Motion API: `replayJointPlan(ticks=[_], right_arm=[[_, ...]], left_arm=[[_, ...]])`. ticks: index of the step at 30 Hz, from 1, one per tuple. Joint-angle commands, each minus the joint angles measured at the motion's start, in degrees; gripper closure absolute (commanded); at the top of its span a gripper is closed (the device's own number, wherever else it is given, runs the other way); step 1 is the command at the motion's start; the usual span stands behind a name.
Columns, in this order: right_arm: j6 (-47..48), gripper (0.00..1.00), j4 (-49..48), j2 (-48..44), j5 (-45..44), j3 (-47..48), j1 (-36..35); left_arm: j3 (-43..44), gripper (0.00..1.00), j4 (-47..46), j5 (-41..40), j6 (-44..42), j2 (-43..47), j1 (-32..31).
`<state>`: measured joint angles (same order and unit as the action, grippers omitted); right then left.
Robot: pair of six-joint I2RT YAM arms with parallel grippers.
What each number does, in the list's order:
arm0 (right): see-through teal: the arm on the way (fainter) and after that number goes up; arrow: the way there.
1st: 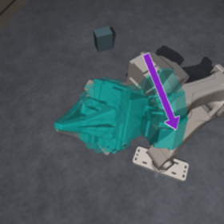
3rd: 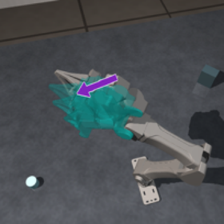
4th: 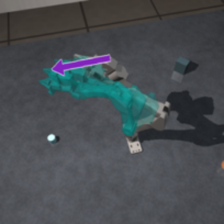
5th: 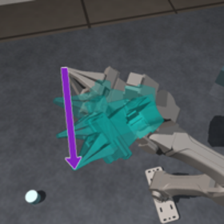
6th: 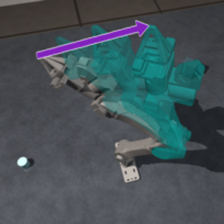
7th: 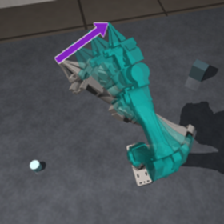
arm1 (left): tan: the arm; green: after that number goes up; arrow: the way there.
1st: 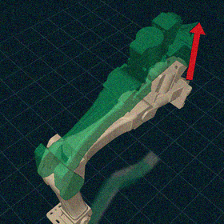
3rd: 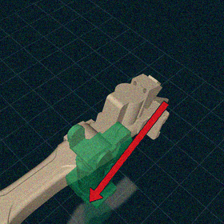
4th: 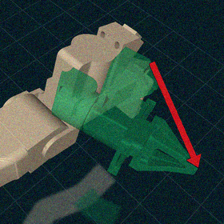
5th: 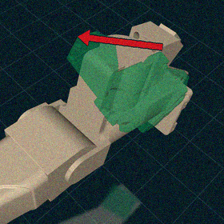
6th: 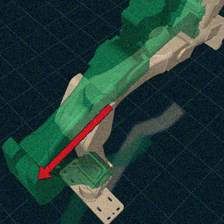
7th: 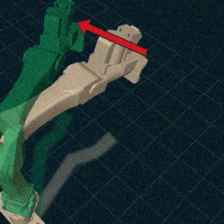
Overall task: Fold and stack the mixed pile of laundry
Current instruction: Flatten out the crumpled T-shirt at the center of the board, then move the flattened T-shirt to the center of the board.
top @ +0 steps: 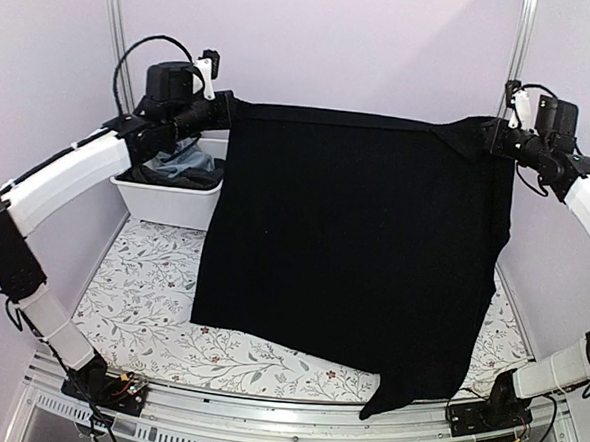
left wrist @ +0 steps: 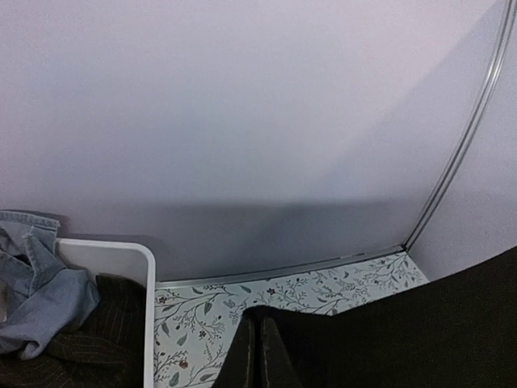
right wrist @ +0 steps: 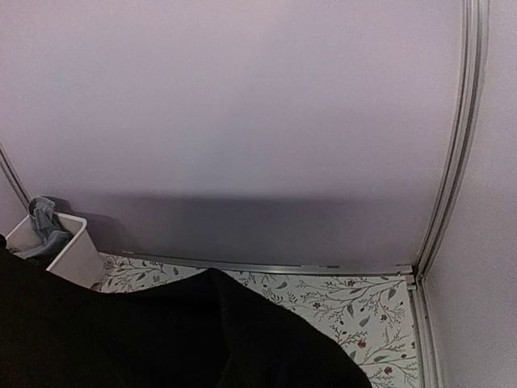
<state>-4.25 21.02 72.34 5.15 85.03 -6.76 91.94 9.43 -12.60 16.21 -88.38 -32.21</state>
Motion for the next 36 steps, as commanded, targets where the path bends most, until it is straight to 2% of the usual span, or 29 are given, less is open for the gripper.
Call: replayJointPlan(ticks=[1, 2, 3, 4, 5, 6, 8, 9, 11, 14, 17, 24, 28, 32, 36], right_arm=[[-4.3, 0.99, -15.5, 10.1, 10.5, -0.8, 5.4], [-4.2, 0.9, -15.4, 16.0, 10.8, 2.0, 5.6], [-3.9, 0.67, -14.2, 21.1, 10.6, 5.4, 5.8], [-3.5, 0.33, -12.7, 24.8, 10.2, 9.5, 6.1], [-3.4, 0.06, -10.2, 31.0, 9.3, 13.9, 6.3], [-3.6, 0.02, -7.2, 34.4, 9.0, 18.6, 6.4], [-3.9, 0.01, -3.6, 41.3, 9.9, 25.5, 6.3], [-4.0, 0.01, -3.5, 42.1, 9.8, 25.7, 6.3], [-4.4, 0.01, -3.8, 42.2, 8.7, 24.9, 6.4], [-4.1, 0.01, -2.4, 42.2, 4.1, 24.2, 6.3], [-4.2, 0.01, -0.8, 42.1, 4.0, 21.3, 6.4], [-6.6, 0.01, -9.1, 31.9, 14.6, -2.8, 6.4], [-8.0, 0.01, -11.7, 26.7, 16.1, -15.6, 6.3], [-8.9, 0.01, -14.5, 22.7, 15.8, -26.6, 6.3], [-9.6, 0.01, -16.0, 24.6, 14.1, -28.5, 6.3]], left_arm=[[5.8, 1.0, -5.8, 3.3, 1.4, -13.9, 5.3], [9.2, 1.0, -5.9, 4.5, 1.1, -18.1, 6.1], [13.7, 0.92, -3.5, 4.9, 1.0, -24.7, 6.7], [20.1, 0.79, -0.1, 5.4, 1.2, -30.0, 7.5], [29.4, 0.68, 3.7, 5.5, 1.4, -35.1, 8.1], [35.6, 0.56, 7.8, 4.6, 1.8, -39.6, 8.4], [43.0, 0.17, 12.0, 2.9, 1.3, -44.5, 8.6], [43.6, 0.06, 12.5, 1.6, 1.2, -45.1, 8.4], [40.0, 0.02, 10.8, 2.0, 1.0, -43.3, 8.4], [31.0, 0.0, 6.9, 2.9, 0.3, -38.6, 8.1], [23.9, 0.0, 6.2, 3.7, -1.4, -34.9, 6.9], [4.5, 0.02, 4.5, 4.2, -3.4, -26.9, 2.4], [-7.4, 0.09, 2.7, 7.3, -1.0, -24.2, 1.1], [-15.6, 0.14, 0.9, 8.4, 0.0, -22.1, -1.0], [-19.7, 0.18, -0.5, 7.3, 1.4, -23.1, -1.2]])
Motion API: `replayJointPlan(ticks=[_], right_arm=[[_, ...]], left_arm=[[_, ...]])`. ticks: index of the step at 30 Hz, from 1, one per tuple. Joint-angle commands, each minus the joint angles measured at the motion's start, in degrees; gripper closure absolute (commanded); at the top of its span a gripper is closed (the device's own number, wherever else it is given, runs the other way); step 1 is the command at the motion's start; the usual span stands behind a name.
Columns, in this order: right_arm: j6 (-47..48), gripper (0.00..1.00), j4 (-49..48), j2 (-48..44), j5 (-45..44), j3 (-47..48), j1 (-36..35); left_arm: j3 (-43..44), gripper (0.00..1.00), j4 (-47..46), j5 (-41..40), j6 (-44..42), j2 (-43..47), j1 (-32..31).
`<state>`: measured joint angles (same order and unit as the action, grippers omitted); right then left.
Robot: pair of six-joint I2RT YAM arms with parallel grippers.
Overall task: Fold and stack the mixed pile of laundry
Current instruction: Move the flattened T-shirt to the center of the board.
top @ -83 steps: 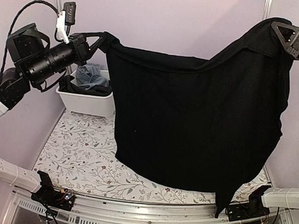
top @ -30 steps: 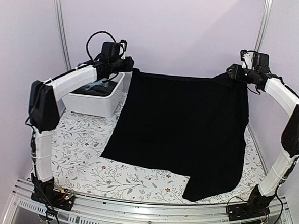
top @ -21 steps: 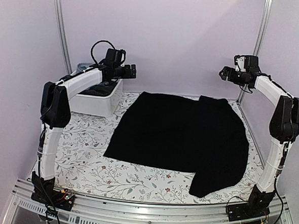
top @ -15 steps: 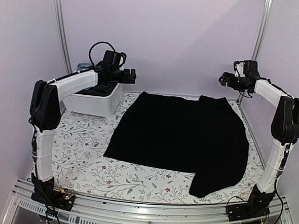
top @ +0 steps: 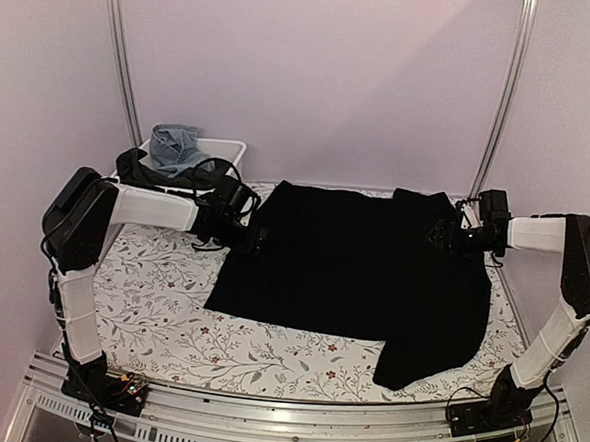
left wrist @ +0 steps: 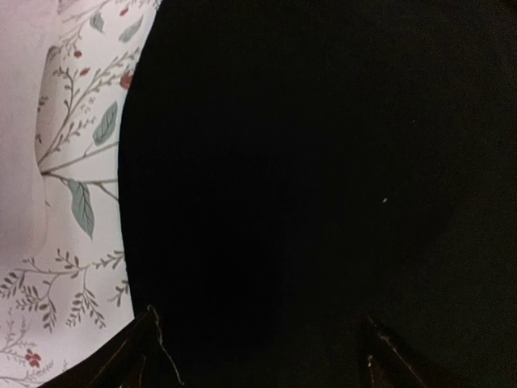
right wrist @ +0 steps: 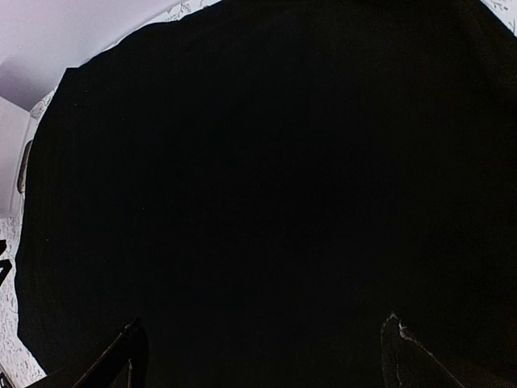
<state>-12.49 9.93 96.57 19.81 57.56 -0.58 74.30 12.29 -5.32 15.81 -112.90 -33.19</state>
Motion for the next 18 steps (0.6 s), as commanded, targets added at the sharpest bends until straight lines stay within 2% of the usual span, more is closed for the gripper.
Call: replayJointPlan(ticks=[1, 4, 9, 13, 18], right_arm=[[-1.4, 0.01, -5.1, 1.5, -1.2, -0.4, 0.1], [-1.3, 0.01, -5.3, 6.7, -2.6, 2.7, 0.2], [-1.0, 0.01, -4.6, 12.2, -3.3, 8.5, 0.1], [-1.0, 0.01, -3.5, 16.0, -5.1, 12.6, 0.2], [-1.0, 0.01, -2.6, 18.3, -6.9, 15.6, 0.1]], left_arm=[[-2.1, 0.19, -3.5, -0.5, 2.2, 0.8, 0.1], [-0.2, 0.22, -4.0, -0.9, 1.5, -1.6, 0.9], [10.1, 0.27, 0.7, -4.9, -1.2, -7.8, 2.2], [17.4, 0.34, 0.5, -3.2, -1.8, -12.2, 4.7], [32.1, 0.39, 2.6, -3.5, -6.2, -22.3, 5.1]])
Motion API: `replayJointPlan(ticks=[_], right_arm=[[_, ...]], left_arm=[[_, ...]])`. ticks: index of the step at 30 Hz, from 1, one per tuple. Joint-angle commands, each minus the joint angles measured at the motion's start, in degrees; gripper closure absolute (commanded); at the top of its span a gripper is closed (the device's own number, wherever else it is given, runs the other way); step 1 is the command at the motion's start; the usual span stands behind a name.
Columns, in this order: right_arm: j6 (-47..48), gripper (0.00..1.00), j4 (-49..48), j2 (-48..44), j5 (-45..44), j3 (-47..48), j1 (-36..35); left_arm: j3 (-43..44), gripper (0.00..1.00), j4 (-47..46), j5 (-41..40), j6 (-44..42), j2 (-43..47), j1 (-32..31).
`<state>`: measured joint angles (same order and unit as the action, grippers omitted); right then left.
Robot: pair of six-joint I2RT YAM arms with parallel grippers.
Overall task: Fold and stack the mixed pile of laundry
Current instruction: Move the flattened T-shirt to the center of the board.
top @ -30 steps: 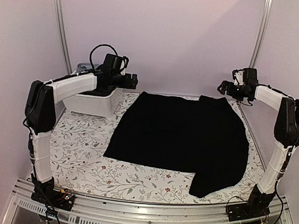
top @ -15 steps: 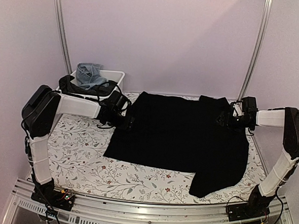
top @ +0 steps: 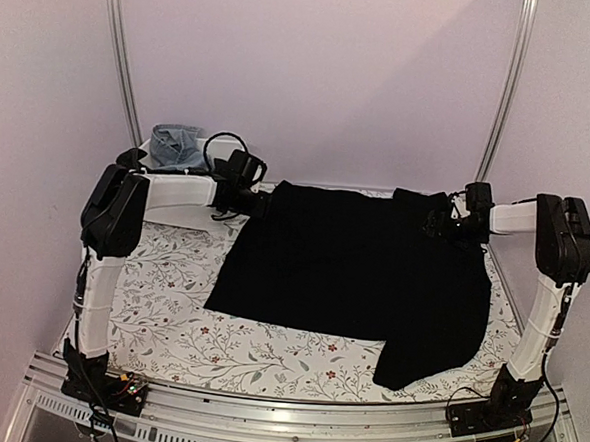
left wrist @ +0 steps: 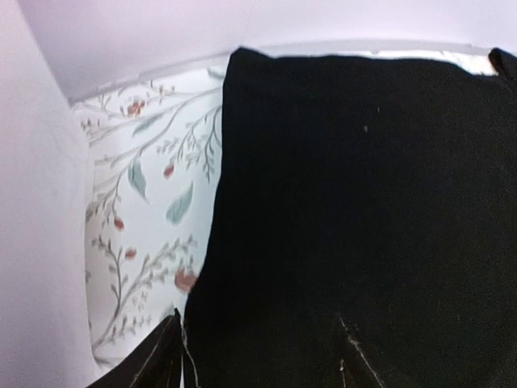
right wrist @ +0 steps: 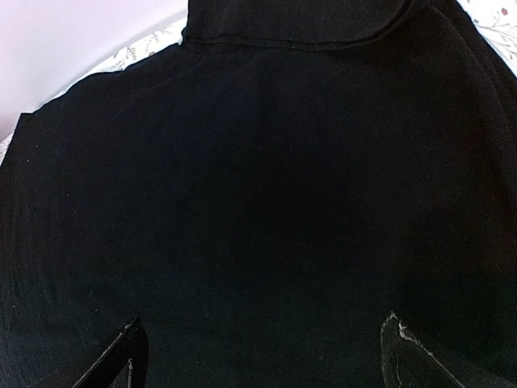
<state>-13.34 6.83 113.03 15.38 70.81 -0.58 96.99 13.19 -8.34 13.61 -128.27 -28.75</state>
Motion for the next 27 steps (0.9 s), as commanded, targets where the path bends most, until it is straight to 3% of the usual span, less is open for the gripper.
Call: replayJointPlan(ticks=[1, 6, 16, 27], right_arm=[[0.0, 0.01, 0.8, 2.0, -2.9, 2.8, 0.1], [0.4, 0.02, 1.6, 3.4, -2.6, 4.0, 0.2], [1.0, 0.02, 3.9, 7.2, -3.7, 8.5, 0.2], [1.4, 0.04, 8.3, 14.4, 1.2, 18.5, -0.4]], left_arm=[[12.7, 0.41, 2.6, -0.7, -4.7, -9.3, 0.6], [26.5, 0.53, 5.2, 0.0, -7.4, -19.3, 0.6], [36.6, 0.58, 12.2, -4.4, -8.0, -27.9, 2.6], [29.5, 0.69, 17.3, -6.0, -7.1, -26.1, 8.4]])
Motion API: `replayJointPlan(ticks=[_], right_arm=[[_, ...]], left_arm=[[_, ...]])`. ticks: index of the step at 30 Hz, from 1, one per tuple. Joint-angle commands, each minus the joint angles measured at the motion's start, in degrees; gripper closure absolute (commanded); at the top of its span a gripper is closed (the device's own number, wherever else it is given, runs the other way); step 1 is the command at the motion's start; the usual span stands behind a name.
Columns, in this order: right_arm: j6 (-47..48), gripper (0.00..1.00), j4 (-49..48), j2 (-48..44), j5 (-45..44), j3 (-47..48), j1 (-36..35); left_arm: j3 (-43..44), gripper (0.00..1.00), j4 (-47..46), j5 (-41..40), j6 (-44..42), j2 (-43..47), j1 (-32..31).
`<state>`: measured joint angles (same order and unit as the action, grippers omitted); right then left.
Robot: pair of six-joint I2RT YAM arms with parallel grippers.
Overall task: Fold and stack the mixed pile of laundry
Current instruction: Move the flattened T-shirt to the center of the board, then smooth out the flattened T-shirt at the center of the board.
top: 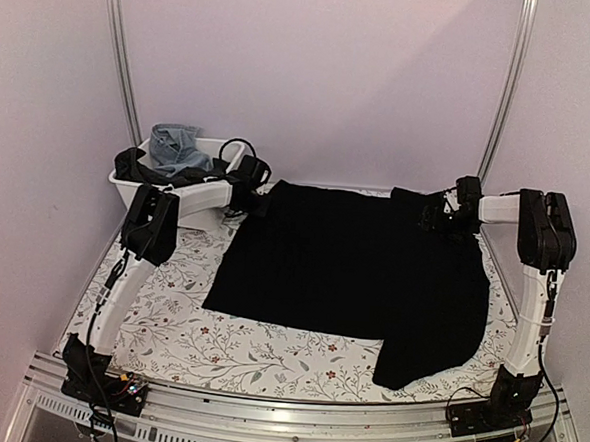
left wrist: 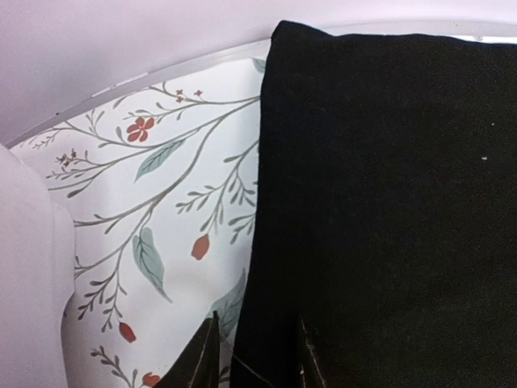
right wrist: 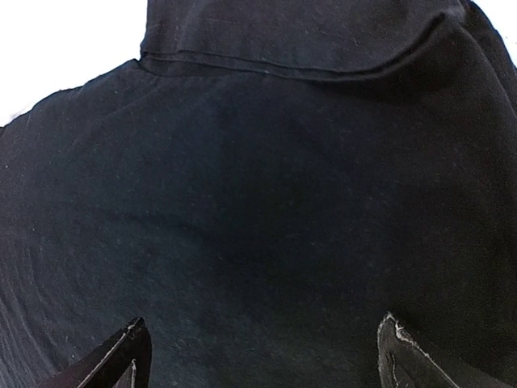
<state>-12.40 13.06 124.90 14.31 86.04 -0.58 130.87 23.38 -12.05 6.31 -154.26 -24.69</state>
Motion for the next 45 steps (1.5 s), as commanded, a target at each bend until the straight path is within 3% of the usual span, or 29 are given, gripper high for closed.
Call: replayJointPlan(ticks=[1, 10, 13, 15, 20, 23, 28, 34, 41, 45], right_arm=[[0.5, 0.04, 2.5, 3.1, 2.8, 4.4, -0.8], [0.3, 0.06, 8.4, 13.7, 6.4, 19.6, -2.5], [0.3, 0.07, 10.4, 15.7, 7.7, 23.0, -2.6], [0.6, 0.07, 8.9, 13.7, 9.3, 20.8, -2.7], [0.1, 0.04, 2.9, -2.0, 11.8, 8.8, -2.8], [0.0, 0.02, 1.4, -12.5, 11.6, 0.5, -2.8], [-1.7, 0.01, 1.1, -28.4, 9.0, -16.8, -2.8], [-7.2, 0.05, 5.3, -48.9, 5.6, -36.3, -3.2], [-14.0, 0.11, 16.2, -67.5, 1.6, -47.8, -3.6], [-19.7, 0.22, 20.0, -74.2, 1.1, -51.6, -3.9]], left_arm=[[-5.4, 0.7, 6.9, -2.3, 0.3, 0.5, 4.8], [-11.2, 0.75, 6.7, -2.1, 3.9, 5.1, 9.0], [-12.9, 0.72, 5.2, 0.2, 3.8, 6.9, 9.4], [-14.9, 0.65, 2.1, 4.4, 2.6, 9.5, 8.6], [-19.7, 0.3, -4.6, 6.3, -0.5, 18.3, 2.7], [-19.6, 0.24, -3.9, 6.2, -0.1, 21.7, -0.2], [-28.0, 0.22, -4.8, 7.1, 4.4, 30.0, -3.1], [-53.3, 0.22, -12.1, 7.7, 12.5, 46.1, -6.8], [-67.3, 0.24, -10.9, 3.1, 18.5, 56.9, -11.7], [-71.5, 0.26, -9.2, 2.7, 22.6, 61.9, -11.9]])
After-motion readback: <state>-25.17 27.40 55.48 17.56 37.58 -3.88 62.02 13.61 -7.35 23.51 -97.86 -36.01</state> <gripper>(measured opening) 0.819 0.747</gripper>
